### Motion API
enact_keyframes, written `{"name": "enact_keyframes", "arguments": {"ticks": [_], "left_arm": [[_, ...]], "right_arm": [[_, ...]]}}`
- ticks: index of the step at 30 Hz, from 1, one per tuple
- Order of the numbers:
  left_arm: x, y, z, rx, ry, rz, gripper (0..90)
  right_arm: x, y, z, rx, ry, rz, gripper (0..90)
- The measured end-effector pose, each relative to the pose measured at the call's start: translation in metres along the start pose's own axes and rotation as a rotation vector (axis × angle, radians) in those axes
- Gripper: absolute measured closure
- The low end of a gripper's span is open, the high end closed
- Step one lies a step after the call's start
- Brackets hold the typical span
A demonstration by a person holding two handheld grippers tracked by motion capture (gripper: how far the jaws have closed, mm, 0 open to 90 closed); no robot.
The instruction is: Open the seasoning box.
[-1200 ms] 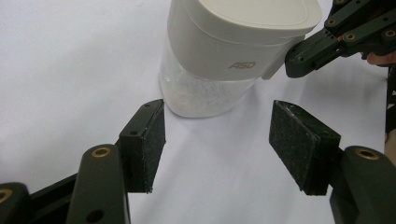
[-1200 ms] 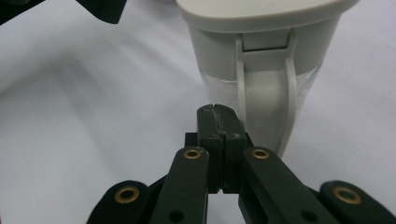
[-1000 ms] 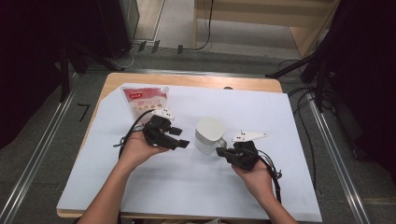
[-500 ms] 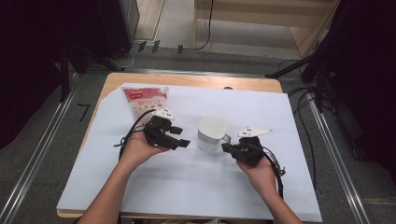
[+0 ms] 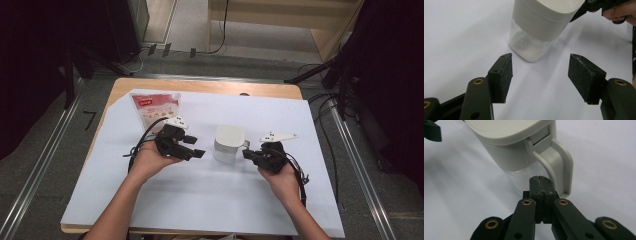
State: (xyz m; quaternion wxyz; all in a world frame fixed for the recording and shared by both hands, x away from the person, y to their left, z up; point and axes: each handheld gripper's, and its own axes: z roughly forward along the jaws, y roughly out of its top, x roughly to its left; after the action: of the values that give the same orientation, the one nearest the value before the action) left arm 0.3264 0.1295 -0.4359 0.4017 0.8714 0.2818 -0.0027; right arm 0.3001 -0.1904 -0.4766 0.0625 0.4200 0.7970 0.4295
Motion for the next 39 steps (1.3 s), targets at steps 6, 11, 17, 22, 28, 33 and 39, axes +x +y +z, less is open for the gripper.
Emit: {"name": "enact_keyframes", "arguments": {"ticks": [6,11,17,22,28,33,39], "left_arm": [[-0.001,0.001,0.001,0.002,-0.002,0.009,37.5],[-0.002,0.002,0.002,0.009,0.003,0.009,37.4],[-0.004,0.003,0.003,-0.001,-0.005,0.02,37.6],[-0.005,0.004,0.004,-0.005,0.0,0.018,37.8],[-0.005,0.004,0.003,-0.029,-0.004,0.038,38.2],[-0.003,0.006,0.005,-0.01,-0.045,0.01,37.1],[-0.007,0.015,0.008,0.026,-0.048,0.061,32.3]], "right_arm": [[-0.006,0.002,0.001,0.0,-0.012,-0.008,90.0],[-0.012,0.003,0.0,-0.015,-0.026,0.003,90.0],[-0.021,0.006,0.0,-0.018,-0.053,0.008,90.0],[-0.024,0.006,0.0,-0.013,-0.055,0.014,90.0],[-0.023,0.008,-0.009,-0.032,-0.048,0.001,89.1],[-0.024,0.012,-0.016,-0.042,-0.052,-0.007,89.4],[-0.023,0.019,-0.019,-0.045,-0.045,-0.028,89.8]]}}
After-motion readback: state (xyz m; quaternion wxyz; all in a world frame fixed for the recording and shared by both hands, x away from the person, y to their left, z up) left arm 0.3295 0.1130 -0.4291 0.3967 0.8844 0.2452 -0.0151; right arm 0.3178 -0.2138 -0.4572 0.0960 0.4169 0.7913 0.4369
